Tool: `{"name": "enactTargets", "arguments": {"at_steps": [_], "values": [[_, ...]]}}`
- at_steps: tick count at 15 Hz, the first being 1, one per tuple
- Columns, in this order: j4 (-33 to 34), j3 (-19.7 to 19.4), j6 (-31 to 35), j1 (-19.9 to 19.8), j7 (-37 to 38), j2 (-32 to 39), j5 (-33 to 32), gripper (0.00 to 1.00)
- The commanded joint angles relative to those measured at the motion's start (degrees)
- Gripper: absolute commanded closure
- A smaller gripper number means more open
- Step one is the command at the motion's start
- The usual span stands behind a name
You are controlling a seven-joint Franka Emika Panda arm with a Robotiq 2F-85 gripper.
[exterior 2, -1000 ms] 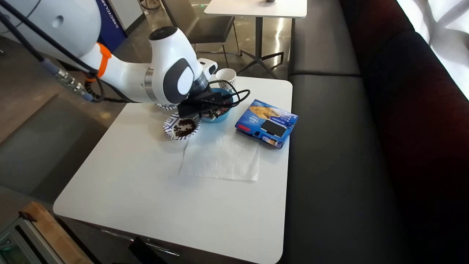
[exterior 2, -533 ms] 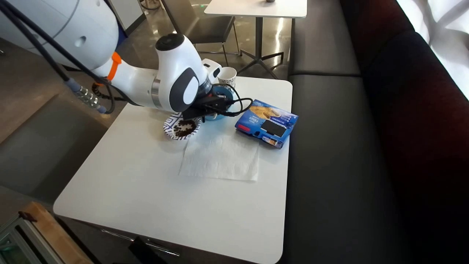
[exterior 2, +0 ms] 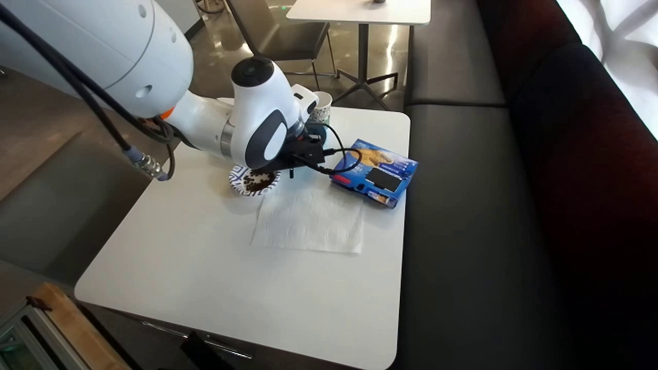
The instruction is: Put some of the blue bowl's contents into the cup on the left
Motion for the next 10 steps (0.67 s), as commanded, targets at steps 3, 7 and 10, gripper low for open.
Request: {"name": "enactTargets", "arguments": {"at_steps": [3,7,10], "values": [[-0.70,-3.79,-2.00,4.87,0.87,-1.97,-1.67,0.97],[1.55,-8.02,-4.21,10.52,1.23,-2.14,-3.66,0.97],[4.45,-13.37,-8.69,15.81,2.27,-1.75,-5.69,0.97]]}}
